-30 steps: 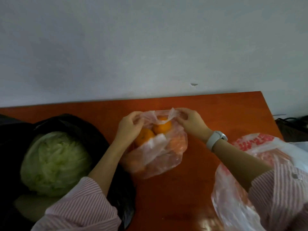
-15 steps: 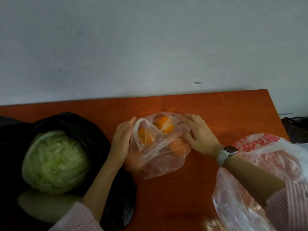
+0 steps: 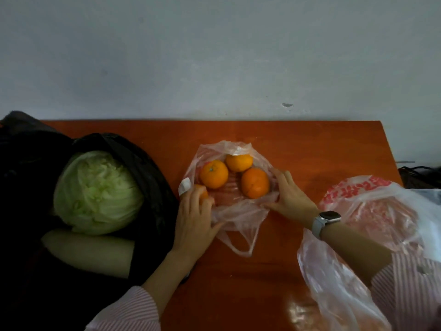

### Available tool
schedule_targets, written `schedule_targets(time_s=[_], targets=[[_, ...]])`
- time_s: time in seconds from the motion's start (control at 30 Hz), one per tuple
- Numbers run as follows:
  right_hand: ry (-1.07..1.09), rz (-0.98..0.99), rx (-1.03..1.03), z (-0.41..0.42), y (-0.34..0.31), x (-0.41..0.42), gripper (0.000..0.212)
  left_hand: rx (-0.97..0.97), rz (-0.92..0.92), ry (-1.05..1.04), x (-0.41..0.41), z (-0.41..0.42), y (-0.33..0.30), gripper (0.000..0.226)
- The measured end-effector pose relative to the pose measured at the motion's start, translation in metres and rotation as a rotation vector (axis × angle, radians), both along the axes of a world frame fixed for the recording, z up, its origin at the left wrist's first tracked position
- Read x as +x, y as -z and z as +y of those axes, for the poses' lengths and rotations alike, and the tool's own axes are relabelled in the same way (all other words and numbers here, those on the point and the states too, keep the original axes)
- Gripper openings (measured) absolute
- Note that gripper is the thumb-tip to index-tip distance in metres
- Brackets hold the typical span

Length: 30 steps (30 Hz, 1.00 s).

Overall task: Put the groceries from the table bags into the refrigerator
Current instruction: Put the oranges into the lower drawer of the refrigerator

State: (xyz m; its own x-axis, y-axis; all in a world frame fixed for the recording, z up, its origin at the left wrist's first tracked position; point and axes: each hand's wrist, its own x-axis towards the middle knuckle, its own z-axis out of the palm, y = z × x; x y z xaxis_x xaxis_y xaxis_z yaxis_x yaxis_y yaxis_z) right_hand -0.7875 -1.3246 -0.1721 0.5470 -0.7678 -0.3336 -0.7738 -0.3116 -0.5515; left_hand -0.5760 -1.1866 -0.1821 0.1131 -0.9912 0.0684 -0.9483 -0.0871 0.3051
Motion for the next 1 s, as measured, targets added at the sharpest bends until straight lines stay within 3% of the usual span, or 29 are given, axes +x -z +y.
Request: schedule_targets(time_s=[0.1,0.17,0.27,0.4,0.47,0.7,0.87,1.0], targets=[[-0.024,0.086,-0.051,0.002,0.004,0.005,0.099,0.109,0.011,-0.125,0.006,0.004,0.006,0.092],[0.007,0.127,-0.074,0.003,0.008,0.011,0.098,0.121,0.103,-0.21,0.012,0.005,0.005,0.1],[0.032,0.123,-0.02,0.003,0.004,0.019,0.095,0.161,0.292,-0.253,0.02,0.002,0.0,0.094],[0.094,-0.052,0.058,0.011,-0.005,0.021,0.088,0.21,0.614,-0.248,0.027,0.006,-0.007,0.094],[0.177,-0.072,0.054,0.015,-0.006,0.028,0.081,0.225,0.682,-0.248,0.022,0.006,-0.009,0.086],[0.32,0.203,-0.094,0.019,0.0,0.061,0.081,0.249,0.437,-0.437,0.003,-0.017,-0.009,0.079],[0.325,0.126,-0.215,0.032,-0.002,0.053,0.074,0.161,0.491,-0.451,0.004,-0.011,-0.02,0.074],[0.44,-0.189,-0.242,0.054,-0.027,0.048,0.075,-0.039,0.625,-0.419,-0.001,0.003,-0.047,0.071]])
